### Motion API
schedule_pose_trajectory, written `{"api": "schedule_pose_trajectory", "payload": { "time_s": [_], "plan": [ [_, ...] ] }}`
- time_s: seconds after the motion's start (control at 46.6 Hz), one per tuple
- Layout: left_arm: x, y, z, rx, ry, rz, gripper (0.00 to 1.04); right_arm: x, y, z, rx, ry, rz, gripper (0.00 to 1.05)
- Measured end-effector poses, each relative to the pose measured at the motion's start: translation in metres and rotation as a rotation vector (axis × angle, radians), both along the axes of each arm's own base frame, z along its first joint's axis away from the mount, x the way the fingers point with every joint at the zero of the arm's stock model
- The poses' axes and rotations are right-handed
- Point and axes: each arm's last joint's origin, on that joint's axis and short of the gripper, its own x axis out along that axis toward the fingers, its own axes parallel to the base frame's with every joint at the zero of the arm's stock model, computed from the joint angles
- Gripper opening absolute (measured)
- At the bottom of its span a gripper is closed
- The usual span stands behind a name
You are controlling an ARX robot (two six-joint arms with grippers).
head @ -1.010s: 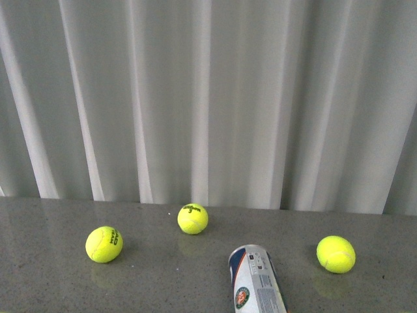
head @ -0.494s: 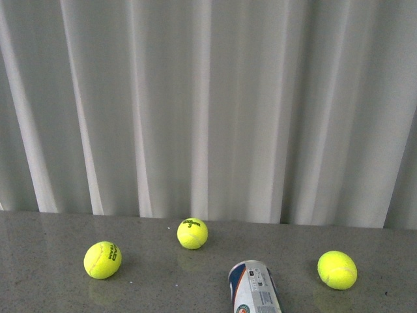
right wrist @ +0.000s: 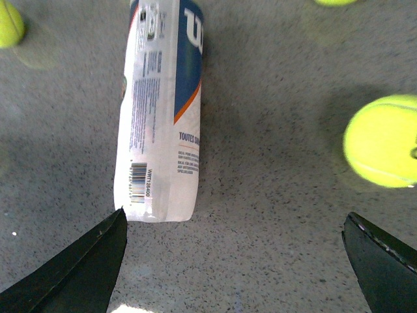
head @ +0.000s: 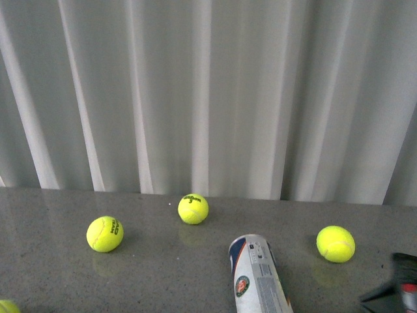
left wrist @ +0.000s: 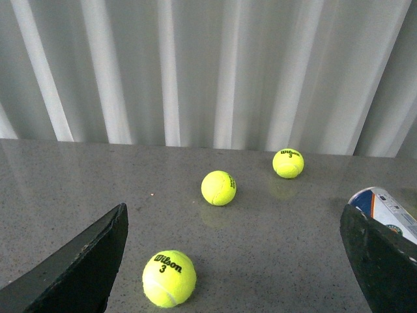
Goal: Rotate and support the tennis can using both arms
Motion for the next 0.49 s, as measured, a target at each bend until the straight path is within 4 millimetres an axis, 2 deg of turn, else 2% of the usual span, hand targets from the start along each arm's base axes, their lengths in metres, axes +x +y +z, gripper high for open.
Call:
{"api": "schedule_pose_trajectory", "payload": {
  "time_s": [0.107, 0.236, 0.494],
  "plan": [
    [0.0, 0.0, 0.0, 0.0, 0.0, 0.0, 0.98, 0.033, 0.02, -0.02, -0.019, 0.092, 0.044, 0.98],
    [0.0, 0.0, 0.0, 0.0, 0.0, 0.0, 0.98, 0.064, 0.033, -0.032, -0.006, 0.146, 0.067, 0.98],
    [0.0, 0.0, 0.0, 0.0, 0.0, 0.0, 0.98, 0.091, 0.056, -0.036, 0.043, 0.16, 0.135, 0.98]
  ]
}}
